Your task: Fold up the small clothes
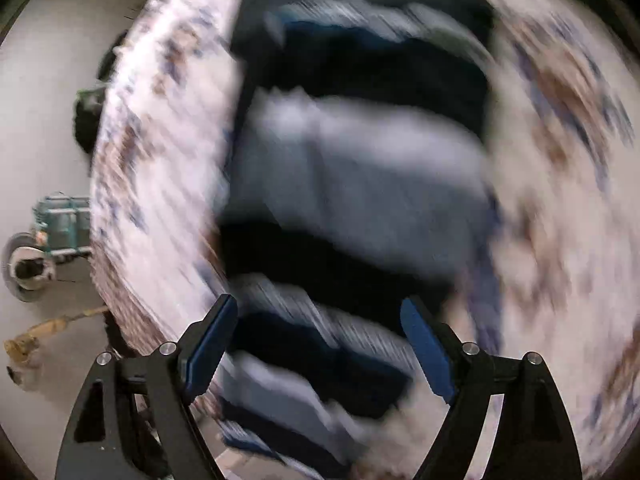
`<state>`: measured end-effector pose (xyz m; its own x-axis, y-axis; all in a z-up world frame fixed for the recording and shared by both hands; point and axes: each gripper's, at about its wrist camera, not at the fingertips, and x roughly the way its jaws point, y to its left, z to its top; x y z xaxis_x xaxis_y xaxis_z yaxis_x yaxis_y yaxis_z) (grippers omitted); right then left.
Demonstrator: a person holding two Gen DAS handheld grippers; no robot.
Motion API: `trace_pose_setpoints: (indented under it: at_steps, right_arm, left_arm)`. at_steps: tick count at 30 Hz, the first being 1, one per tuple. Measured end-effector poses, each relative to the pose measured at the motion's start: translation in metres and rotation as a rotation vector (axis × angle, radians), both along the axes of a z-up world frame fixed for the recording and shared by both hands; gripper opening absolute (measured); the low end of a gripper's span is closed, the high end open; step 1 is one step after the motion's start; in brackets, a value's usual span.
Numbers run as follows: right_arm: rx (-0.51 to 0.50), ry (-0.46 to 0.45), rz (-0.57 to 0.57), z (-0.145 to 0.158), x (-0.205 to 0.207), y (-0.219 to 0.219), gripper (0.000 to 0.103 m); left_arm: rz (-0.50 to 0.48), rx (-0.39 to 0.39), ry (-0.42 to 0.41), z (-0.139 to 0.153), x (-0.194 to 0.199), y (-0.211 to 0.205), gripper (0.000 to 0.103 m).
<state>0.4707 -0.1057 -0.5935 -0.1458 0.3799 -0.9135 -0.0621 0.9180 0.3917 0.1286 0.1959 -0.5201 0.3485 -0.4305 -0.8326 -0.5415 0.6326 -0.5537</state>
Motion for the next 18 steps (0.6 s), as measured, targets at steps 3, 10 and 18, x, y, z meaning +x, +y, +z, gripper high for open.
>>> trace_pose_setpoints:
  at_steps: [3,10,18]
  right_arm:
    - [-0.007,0.102,-0.030,-0.031,-0.066,-0.032,0.086]
    - [-0.003,0.235,-0.175,-0.099,-0.192,-0.075,0.063]
    - [0.144,0.216,-0.314,-0.116,-0.267,-0.088,0.061]
  left_arm:
    - [-0.102,0.001,0.028,-0.008,0.020,-0.020,0.061]
    - [-0.297,0.184,0.062,-0.024,0.024,-0.059,0.006]
    - [-0.326,0.296,0.024,-0.008,0.008,-0.043,0.000]
